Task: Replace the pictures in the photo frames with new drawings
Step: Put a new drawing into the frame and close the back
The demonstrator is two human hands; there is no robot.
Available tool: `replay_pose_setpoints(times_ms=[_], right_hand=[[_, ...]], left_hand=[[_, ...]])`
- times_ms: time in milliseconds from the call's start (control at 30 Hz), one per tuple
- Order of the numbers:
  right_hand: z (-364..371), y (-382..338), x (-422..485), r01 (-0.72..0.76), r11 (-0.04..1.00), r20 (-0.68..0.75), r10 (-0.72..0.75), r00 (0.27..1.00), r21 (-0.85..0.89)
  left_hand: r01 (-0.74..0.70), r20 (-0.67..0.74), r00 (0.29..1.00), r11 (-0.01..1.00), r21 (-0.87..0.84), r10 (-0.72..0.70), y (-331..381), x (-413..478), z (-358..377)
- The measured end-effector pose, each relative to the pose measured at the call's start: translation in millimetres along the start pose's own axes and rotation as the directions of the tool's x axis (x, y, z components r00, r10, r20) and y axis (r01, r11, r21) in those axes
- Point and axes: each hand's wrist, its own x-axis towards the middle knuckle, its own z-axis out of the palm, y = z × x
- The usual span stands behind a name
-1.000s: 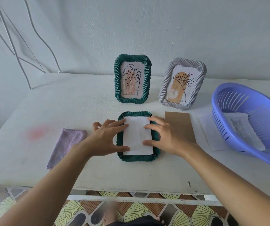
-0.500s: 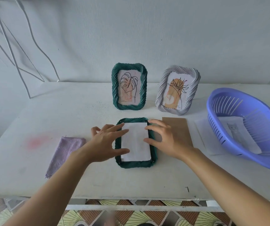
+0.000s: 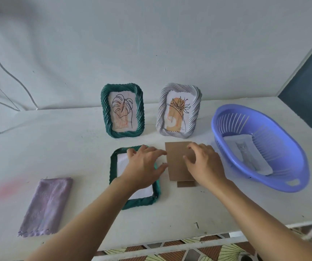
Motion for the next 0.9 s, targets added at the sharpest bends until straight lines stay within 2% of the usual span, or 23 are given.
replay_pose_setpoints(times_ms=[200, 367, 467, 567, 633, 733, 800, 900], right_hand=[[1.2, 5.8, 0.6, -0.063, 0.997, 0.098, 0.068, 0.993, -0.045], [1.2, 7.8, 3.7, -0.077, 0.996, 0.12, 0.081, 0.989, -0.038], [2.2, 9.7, 4.5, -0.1, 0.993, 0.134, 0.091, 0.987, 0.057], [6.7, 11.6, 3.1, -0.129, 0.962, 0.11, 0.105, 0.988, 0.241], [8.9, 10.6, 2.8, -0.165, 0.9, 0.079, 0.145, 0.986, 0.402], [6.0, 4.9, 3.6, -0.256, 0.69, 0.129, 0.232, 0.964, 0.677], [3.1, -1.6, 4.1, -0.27, 0.57, 0.167, 0.227, 0.96, 0.776], [-3.8, -16.9, 3.8, -0.201, 0.493, 0.132, 0.172, 0.976, 0.847]], left_hand=[[0.051, 0.003, 0.999, 0.999, 0.01, -0.051, 15.9, 12.5, 21.4], [0.092, -0.013, 0.996, 0.995, -0.036, -0.092, 24.2, 16.7, 20.6], [0.124, 0.003, 0.992, 0.99, -0.065, -0.124, 27.2, 17.3, 20.8], [0.147, -0.009, 0.989, 0.983, -0.109, -0.148, 28.7, 15.5, 21.8], [0.169, -0.037, 0.984, 0.973, -0.155, -0.177, 27.4, 14.1, 21.5], [0.167, -0.105, 0.973, 0.938, -0.304, -0.207, 24.2, 9.1, 19.1], [0.128, -0.159, 0.966, 0.911, -0.391, -0.204, 23.8, 6.8, 15.6], [0.106, -0.144, 0.973, 0.901, -0.421, -0.182, 26.9, 6.4, 7.0]])
